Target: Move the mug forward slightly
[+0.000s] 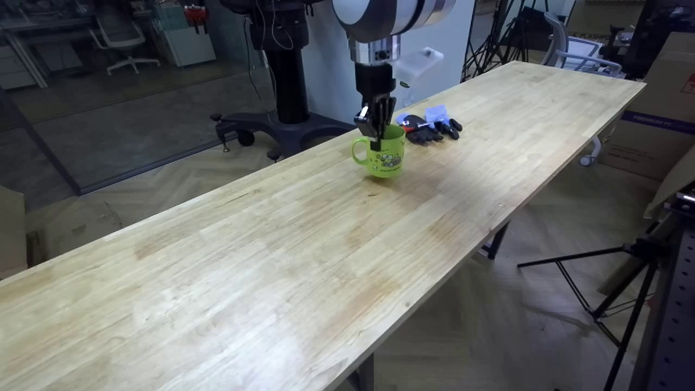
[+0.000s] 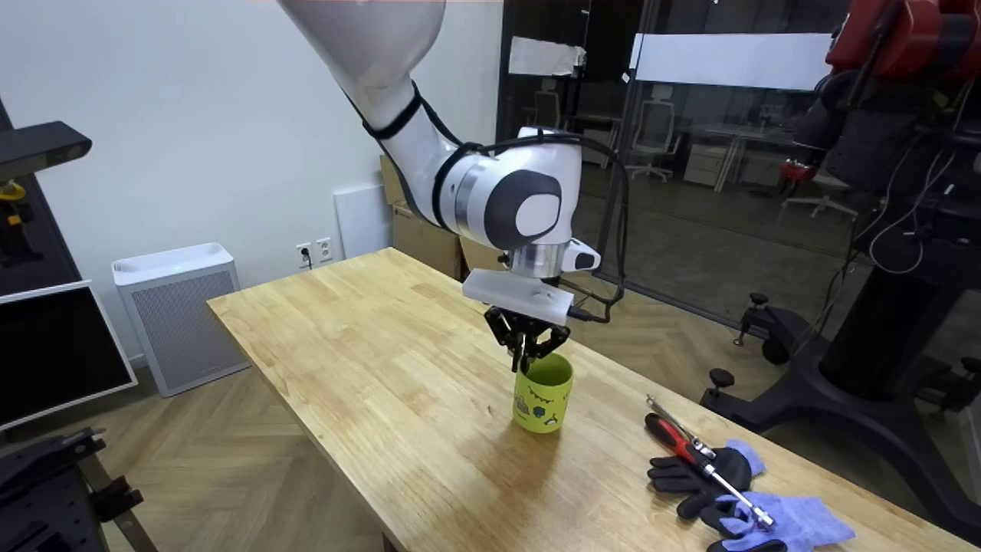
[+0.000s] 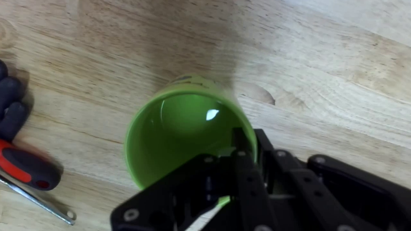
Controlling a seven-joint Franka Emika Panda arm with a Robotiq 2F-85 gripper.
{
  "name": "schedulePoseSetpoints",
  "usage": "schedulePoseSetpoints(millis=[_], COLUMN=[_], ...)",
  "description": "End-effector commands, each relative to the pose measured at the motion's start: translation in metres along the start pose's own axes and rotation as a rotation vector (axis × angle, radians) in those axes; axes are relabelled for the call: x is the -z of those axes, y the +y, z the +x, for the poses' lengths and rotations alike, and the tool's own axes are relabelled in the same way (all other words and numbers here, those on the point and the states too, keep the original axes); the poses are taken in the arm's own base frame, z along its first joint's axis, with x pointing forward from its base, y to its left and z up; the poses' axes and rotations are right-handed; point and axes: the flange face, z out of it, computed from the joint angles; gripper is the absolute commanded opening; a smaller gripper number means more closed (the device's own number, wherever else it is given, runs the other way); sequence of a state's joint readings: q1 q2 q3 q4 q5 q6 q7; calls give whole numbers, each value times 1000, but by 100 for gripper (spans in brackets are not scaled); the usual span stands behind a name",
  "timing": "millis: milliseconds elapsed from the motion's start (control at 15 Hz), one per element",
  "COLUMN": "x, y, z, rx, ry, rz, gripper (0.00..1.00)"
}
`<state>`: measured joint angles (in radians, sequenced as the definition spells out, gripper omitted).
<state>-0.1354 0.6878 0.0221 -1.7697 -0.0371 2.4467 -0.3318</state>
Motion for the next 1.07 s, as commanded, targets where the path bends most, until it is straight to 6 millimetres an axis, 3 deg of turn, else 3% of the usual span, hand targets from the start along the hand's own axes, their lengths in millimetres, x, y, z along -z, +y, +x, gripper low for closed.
schedulePoseSetpoints(millis=[0,467,533,600,800,1000], x=[-3,-11,-11,-10,-5,5], y=[3,7,8,8,9,9], z=[17,23,23,23,24,22], rx=[9,1,-1,-4,-4,-6], ry=[12,-5,-5,-4,3,13], rz=[-3,-18,-19,-22,-35,-63], gripper=[2,2,14,36,44,66])
